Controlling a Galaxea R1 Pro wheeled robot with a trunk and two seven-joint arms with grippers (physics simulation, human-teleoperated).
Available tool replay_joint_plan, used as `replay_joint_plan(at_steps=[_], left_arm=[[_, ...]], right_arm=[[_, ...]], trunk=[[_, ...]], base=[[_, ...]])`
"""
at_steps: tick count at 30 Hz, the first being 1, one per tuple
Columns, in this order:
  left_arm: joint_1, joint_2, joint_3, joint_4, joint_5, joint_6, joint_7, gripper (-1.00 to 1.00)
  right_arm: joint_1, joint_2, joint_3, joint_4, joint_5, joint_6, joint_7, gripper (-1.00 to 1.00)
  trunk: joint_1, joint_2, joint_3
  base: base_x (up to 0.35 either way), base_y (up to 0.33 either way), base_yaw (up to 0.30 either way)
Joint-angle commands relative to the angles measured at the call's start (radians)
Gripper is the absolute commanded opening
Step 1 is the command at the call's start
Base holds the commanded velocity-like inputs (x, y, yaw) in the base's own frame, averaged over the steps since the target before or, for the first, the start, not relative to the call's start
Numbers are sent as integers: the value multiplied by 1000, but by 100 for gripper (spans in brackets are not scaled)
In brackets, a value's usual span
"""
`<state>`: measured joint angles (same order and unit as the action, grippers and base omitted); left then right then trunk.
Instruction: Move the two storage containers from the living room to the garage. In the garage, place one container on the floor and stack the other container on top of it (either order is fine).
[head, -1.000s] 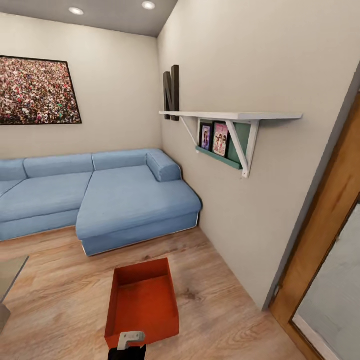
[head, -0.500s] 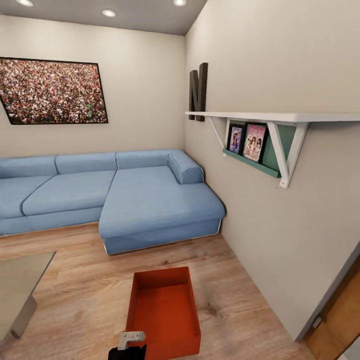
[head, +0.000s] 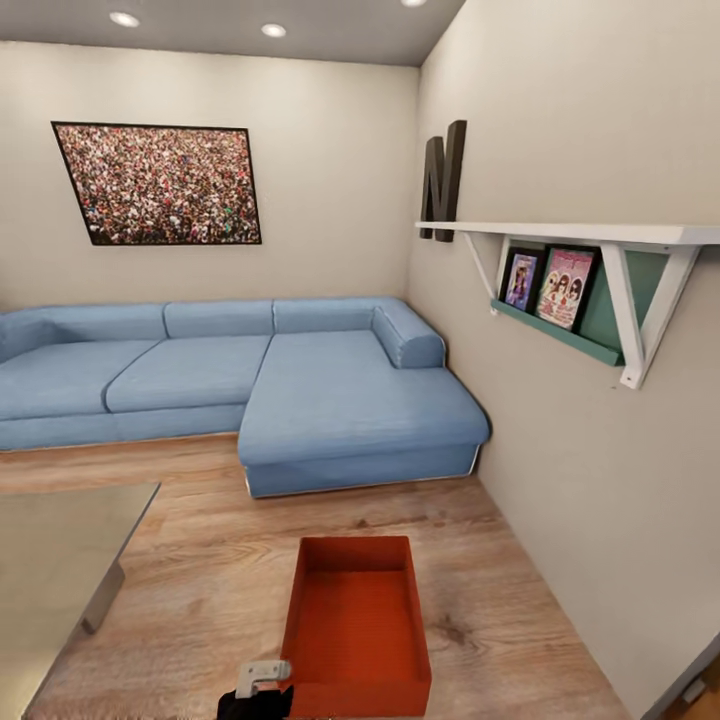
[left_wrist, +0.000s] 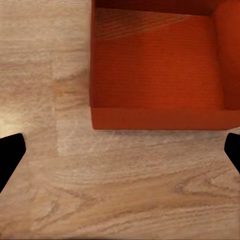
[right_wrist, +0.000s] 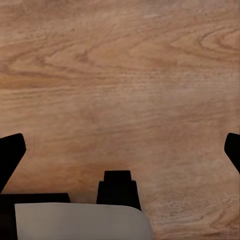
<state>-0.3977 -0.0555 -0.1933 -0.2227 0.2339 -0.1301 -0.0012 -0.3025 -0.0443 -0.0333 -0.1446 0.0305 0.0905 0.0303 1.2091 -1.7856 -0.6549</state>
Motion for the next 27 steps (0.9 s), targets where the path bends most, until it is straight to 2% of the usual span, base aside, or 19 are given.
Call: replay_joint_plan(at_steps=[1,6,11,27], left_arm=[[-1,0,-8,2,10,-5,0,100],[-1,0,-8,2,10,-5,0,100],[-1,0,-8,2,10,-5,0,100],[-1,0,-8,2,10,-5,0,100]], right_arm=[[0,0,-4,-3,3,6,3,100],[0,-2,-4,-3,2,6,3,100],[0,-3,-4,-3,2,6,3,100],[0,-3,-5,-3,2,6,3,100]], trunk=[[0,0,-1],[0,0,-3],[0,0,-4],[0,0,-4]], base=[[6,0,252],[94,0,166],[261,0,42],[156,-35,-49]])
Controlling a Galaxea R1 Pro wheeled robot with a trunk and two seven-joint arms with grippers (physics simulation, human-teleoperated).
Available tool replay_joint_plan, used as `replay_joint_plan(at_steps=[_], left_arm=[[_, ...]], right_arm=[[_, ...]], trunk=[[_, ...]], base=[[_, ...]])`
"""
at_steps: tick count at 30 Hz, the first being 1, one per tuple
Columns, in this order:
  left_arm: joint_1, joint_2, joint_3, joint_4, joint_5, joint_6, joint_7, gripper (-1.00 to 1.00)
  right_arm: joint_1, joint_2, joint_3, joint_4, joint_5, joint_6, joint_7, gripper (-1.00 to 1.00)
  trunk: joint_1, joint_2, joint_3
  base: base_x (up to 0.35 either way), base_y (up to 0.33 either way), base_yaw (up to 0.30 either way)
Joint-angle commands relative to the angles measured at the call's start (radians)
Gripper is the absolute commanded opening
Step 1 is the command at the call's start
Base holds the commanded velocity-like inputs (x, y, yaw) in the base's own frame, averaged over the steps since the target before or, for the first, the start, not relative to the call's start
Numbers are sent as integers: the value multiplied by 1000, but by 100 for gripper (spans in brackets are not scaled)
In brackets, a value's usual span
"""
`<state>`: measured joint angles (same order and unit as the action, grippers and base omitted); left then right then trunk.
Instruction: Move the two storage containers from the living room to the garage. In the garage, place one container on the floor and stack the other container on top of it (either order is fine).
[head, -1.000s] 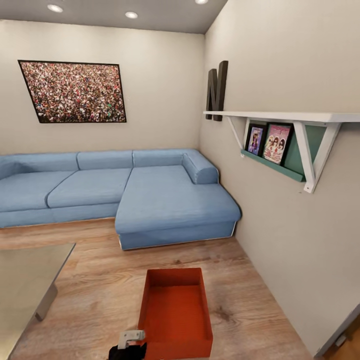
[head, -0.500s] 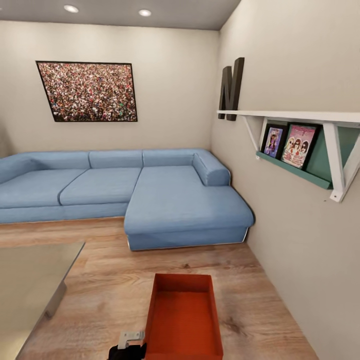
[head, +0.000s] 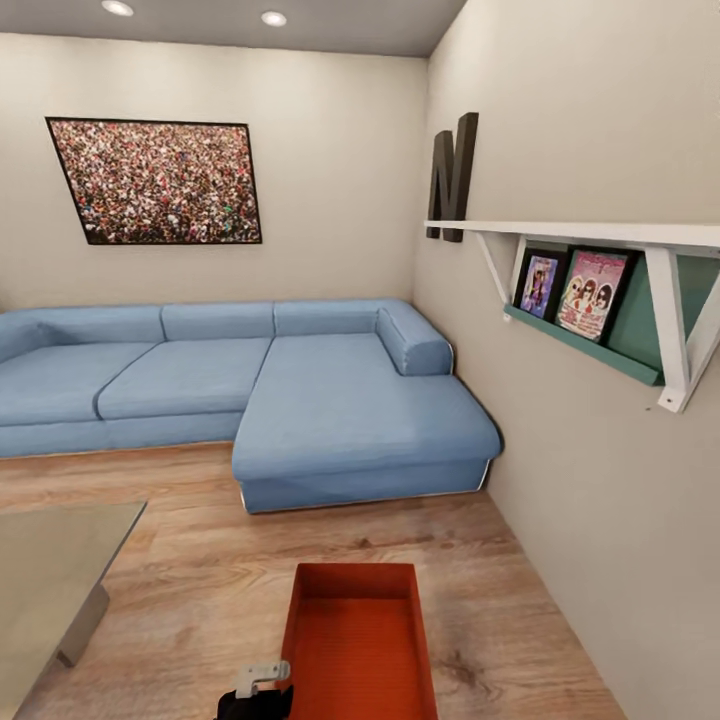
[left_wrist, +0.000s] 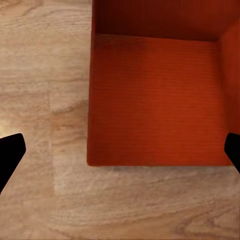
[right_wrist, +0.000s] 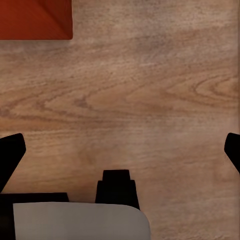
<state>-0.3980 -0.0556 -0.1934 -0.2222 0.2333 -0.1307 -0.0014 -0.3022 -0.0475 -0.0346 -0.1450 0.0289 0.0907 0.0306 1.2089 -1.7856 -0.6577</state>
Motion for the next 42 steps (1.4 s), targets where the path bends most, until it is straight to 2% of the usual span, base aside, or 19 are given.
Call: replay_joint_plan(at_steps=[1,16,42], left_arm=[[-1,0,-8,1,11,-4,0,100],[-1,0,-8,1,10,-4,0,100],[-1,0,-8,1,11,-4,-1,100]], right_arm=[[0,0,-4,-2,3,6,3,100],[0,0,-3,-2,3,6,3,100],[0,1,-2,-2,8,6,3,100]], trunk=[[0,0,-1],[0,0,-1],[0,0,-3]], base=[[161,-10,-4],[198,9,-1],[-4,-14,44]])
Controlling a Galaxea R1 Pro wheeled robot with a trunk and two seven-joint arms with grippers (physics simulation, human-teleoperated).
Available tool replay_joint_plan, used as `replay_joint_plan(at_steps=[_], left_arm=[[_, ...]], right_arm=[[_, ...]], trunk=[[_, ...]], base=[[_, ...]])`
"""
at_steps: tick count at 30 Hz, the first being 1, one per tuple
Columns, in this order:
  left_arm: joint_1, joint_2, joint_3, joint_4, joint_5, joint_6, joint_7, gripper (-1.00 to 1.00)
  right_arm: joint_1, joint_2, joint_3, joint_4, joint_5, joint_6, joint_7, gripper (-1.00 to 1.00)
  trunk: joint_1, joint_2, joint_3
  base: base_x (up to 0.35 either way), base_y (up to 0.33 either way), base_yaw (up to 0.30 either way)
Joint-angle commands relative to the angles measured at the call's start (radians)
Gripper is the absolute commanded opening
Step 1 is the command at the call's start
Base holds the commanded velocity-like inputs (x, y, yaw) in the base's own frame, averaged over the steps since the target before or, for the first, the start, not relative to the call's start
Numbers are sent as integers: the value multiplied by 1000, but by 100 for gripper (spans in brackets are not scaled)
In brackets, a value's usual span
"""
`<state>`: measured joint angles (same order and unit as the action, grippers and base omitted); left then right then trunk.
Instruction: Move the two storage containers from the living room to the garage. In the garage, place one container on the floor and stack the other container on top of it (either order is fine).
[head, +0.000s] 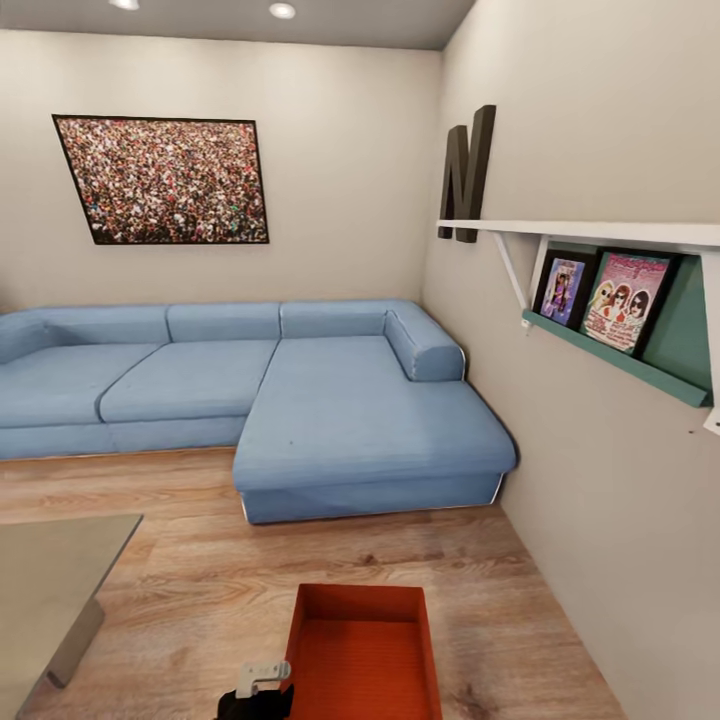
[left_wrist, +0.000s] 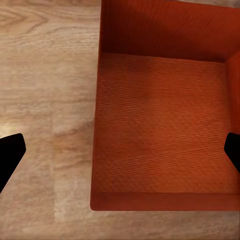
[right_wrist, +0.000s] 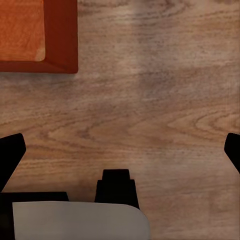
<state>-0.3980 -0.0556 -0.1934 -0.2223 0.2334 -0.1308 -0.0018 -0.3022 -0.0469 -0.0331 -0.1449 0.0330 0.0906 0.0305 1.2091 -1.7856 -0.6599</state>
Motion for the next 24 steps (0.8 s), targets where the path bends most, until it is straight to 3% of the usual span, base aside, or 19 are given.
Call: replay_joint_plan(at_steps=[1,11,14,17,20,21,24], left_arm=[[-1,0,-8,1,10,-4,0,100],[-1,1,-8,1,11,0,-1,100],[-1,1,-7,1,12,7,3,100],[-1,2,-7,1,13,9,8,100],[-2,2,-6,2,13,23,26,100],[-2,1,-6,5,12,48,53,100],[-2,0,-7,8,12,88,99,100]], right_arm=[[0,0,-4,-2,4,6,3,100],[-1,13,8,-21,9,19,-28,100],[-10,36,12,-43,9,25,-127,100],[-21,58,13,-61,8,33,-182,100],[-55,90,14,-88,8,101,-219,100],[-76,104,14,-106,8,155,-230,100],[-107,121,15,-142,8,224,-241,100]], trunk=[[0,0,-1],[0,0,-1],[0,0,-1],[0,0,-1],[0,0,-1],[0,0,-1],[0,0,-1]], base=[[-1,-1,36],[0,0,12],[0,0,1],[0,0,0],[0,0,0],[0,0,0],[0,0,0]])
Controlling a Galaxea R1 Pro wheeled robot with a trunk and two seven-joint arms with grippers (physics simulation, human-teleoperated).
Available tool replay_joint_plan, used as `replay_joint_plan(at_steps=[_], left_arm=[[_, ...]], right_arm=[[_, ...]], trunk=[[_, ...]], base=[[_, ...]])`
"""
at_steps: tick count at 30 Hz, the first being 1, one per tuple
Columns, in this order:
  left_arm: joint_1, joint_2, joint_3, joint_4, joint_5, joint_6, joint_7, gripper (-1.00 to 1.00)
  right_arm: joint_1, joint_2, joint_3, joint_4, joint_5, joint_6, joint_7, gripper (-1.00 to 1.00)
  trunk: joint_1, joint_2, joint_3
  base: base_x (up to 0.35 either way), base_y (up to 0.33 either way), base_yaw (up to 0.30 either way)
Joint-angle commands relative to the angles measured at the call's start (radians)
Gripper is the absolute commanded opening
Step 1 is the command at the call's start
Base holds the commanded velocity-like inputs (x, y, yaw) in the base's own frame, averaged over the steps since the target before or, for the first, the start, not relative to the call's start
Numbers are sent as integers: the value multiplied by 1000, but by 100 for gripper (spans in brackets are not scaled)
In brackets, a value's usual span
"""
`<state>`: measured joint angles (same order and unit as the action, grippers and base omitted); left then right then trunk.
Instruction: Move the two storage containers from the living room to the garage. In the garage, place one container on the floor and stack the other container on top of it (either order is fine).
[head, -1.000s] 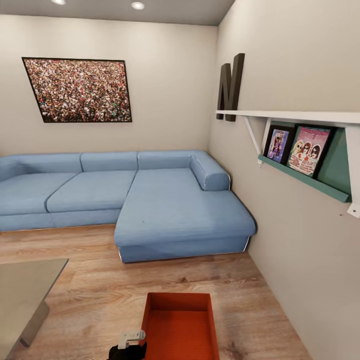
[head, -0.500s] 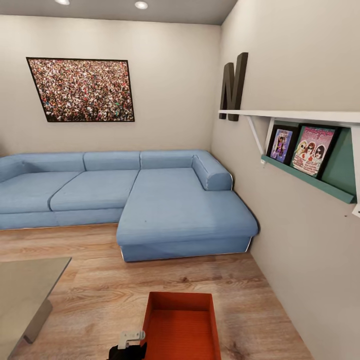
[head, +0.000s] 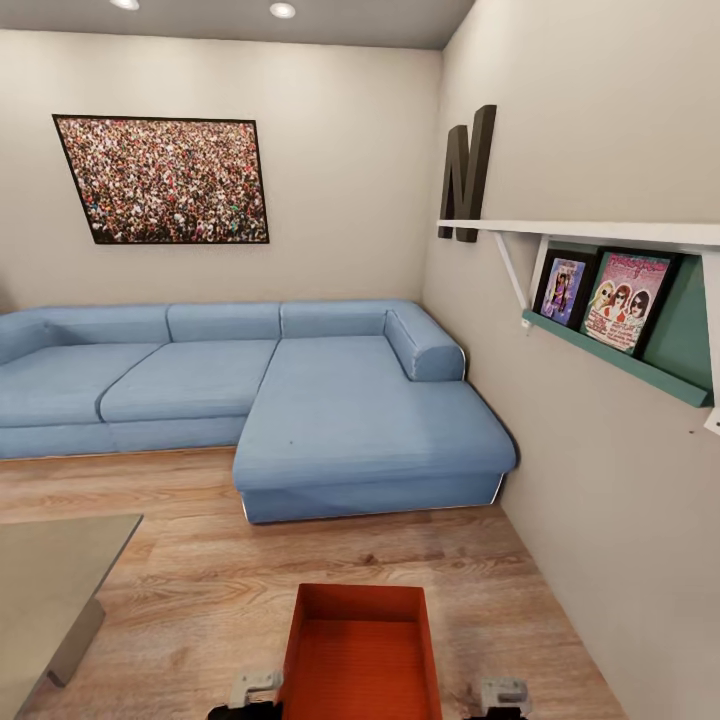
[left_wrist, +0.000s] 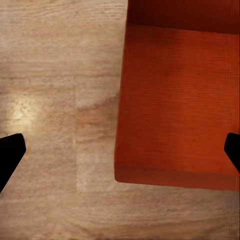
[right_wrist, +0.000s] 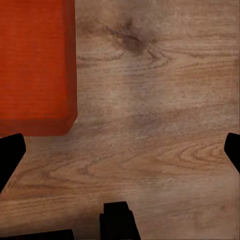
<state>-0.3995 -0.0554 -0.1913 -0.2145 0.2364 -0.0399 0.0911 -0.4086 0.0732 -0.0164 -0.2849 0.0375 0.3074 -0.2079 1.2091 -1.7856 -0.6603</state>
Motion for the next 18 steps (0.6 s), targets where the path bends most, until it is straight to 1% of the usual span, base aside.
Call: replay_joint_plan(at_steps=[1,7,9,10,12,14,15,18], left_arm=[[-1,0,-9,1,9,3,13,100],[-1,0,-8,24,10,24,35,100],[-1,0,-8,30,10,26,35,100],[-1,0,-7,34,10,29,35,100],[-2,1,-4,37,11,31,34,100],[-2,3,0,39,12,33,28,100],[-2,3,1,40,12,34,10,100],[-2,3,-3,40,11,35,-20,100]], right_arm=[[-6,3,-2,-12,3,17,-4,100],[-22,13,-1,-42,1,54,-1,100],[-24,22,2,-43,2,59,1,100],[-25,34,13,-40,1,62,3,100],[-26,42,23,-38,1,62,4,100],[-26,49,32,-36,0,60,5,100],[-27,51,36,-36,0,62,11,100],[-27,50,43,-36,1,64,48,100]], trunk=[[0,0,-1],[0,0,-1],[0,0,-1],[0,0,-1],[0,0,-1],[0,0,-1],[0,0,-1],[0,0,-1]], base=[[0,0,0],[0,0,0],[0,0,0],[0,0,0],[0,0,0],[0,0,0],[0,0,0],[0,0,0]])
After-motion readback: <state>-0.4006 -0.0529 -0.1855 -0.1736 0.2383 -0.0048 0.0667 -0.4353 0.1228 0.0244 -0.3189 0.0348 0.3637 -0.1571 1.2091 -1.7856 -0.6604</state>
